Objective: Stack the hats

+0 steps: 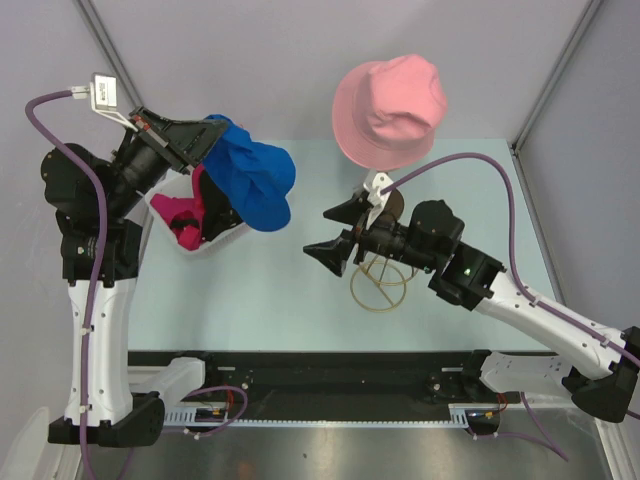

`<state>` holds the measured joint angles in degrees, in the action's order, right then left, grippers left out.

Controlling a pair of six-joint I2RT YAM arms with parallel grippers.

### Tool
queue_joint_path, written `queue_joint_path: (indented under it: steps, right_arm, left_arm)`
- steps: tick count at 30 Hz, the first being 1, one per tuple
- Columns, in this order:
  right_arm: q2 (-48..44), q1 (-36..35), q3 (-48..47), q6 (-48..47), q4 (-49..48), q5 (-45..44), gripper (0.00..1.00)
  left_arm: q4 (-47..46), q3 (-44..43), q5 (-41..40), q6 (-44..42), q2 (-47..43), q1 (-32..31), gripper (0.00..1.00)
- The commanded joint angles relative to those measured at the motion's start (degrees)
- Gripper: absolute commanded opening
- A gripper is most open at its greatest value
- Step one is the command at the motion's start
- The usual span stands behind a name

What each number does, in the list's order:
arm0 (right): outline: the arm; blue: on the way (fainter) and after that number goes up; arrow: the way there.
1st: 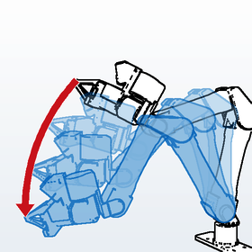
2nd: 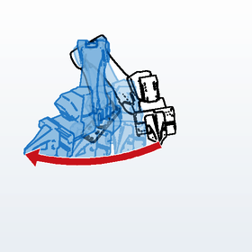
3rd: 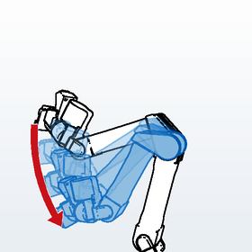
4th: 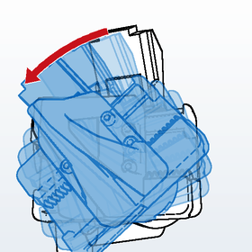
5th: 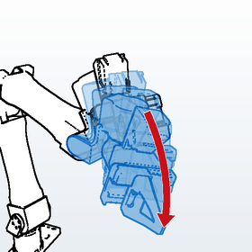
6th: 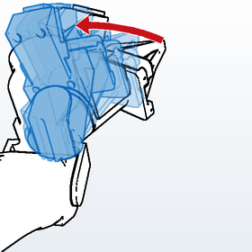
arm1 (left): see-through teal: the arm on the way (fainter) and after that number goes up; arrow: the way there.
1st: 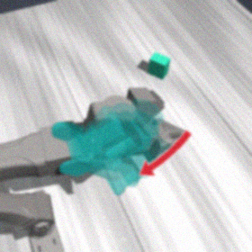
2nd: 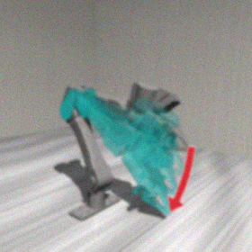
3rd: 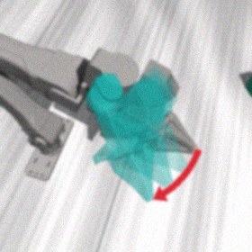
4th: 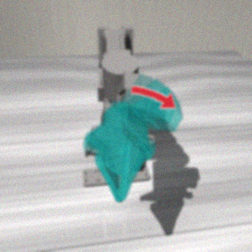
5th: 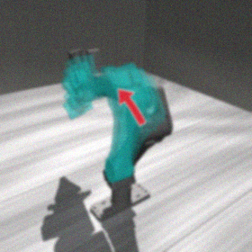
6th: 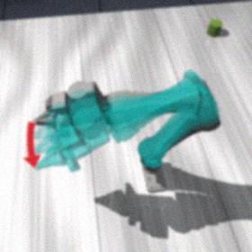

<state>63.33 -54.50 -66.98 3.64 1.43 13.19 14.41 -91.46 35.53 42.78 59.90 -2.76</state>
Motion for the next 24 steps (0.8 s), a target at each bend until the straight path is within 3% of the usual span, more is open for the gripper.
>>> queue_joint_path:
  steps: [1,12,18,19,20,24]
  right_arm:
    - [0.1,-3.1,4.0,-7.2,-12.5,-6.2,0.9]
    - [7.8,-3.0,7.5,-12.5,-30.9,-7.8,0.9]
    - [12.5,-2.8,4.6,-10.9,-35.1,-5.9,0.88]
    - [13.0,-2.5,3.5,-10.2,-35.4,-4.2,0.85]
    - [13.4,-2.3,3.1,-8.1,-35.9,-3.2,0.74]
    - [14.0,-1.6,1.9,-0.5,-37.3,1.1,0.51]
  left_arm:
    - [-3.6,-2.2,-0.4,8.2,-0.5,-1.0,0.0]
    - [-2.5,-3.4,-0.2,10.7,-1.6,-1.6,0.0]
    - [-2.2,-3.5,0.1,11.6,-1.8,-2.3,0.0]
    - [-2.2,-3.5,0.0,11.6,-1.8,-2.5,0.0]
    - [-2.1,-3.1,-0.4,11.6,-2.1,-2.8,0.0]
    - [-1.2,-2.2,-1.1,11.4,-2.3,-2.9,0.0]
